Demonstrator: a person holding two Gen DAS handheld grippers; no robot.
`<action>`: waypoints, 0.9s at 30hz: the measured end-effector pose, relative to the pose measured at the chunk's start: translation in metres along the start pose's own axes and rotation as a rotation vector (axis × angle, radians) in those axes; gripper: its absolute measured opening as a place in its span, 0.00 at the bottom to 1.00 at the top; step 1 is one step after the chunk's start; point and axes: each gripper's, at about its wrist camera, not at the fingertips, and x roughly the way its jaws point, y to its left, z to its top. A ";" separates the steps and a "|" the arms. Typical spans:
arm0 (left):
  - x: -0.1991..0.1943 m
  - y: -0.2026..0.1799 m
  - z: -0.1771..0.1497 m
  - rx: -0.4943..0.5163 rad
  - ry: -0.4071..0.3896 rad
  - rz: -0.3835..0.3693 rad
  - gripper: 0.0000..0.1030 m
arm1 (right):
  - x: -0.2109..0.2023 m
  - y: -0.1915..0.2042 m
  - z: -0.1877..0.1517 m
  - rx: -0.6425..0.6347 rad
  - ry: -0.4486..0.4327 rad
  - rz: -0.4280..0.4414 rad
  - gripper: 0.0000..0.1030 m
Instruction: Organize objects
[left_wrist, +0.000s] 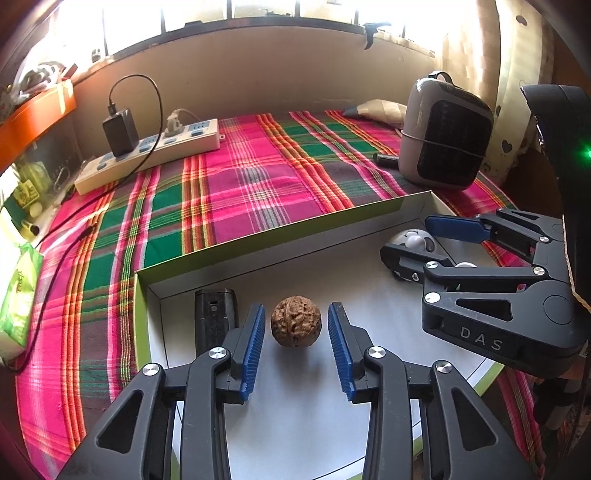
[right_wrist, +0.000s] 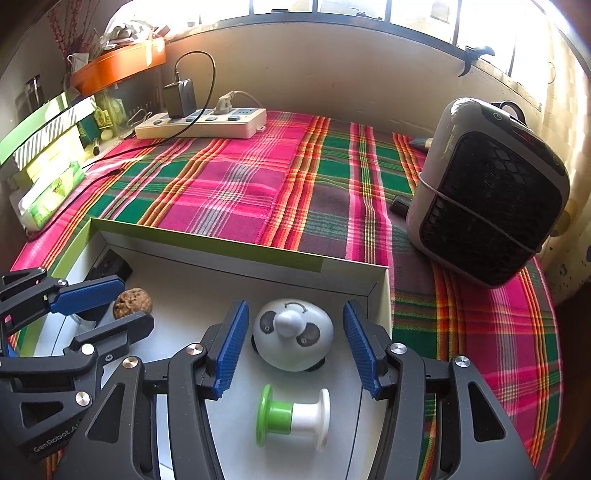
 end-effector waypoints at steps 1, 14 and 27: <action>-0.001 0.000 0.000 0.001 -0.001 0.002 0.33 | -0.002 0.000 0.000 0.002 -0.004 -0.005 0.53; -0.028 -0.006 -0.011 -0.014 -0.034 0.002 0.33 | -0.026 0.001 -0.011 0.040 -0.046 0.004 0.54; -0.055 -0.010 -0.029 -0.040 -0.080 0.023 0.33 | -0.059 0.012 -0.029 0.059 -0.102 0.008 0.54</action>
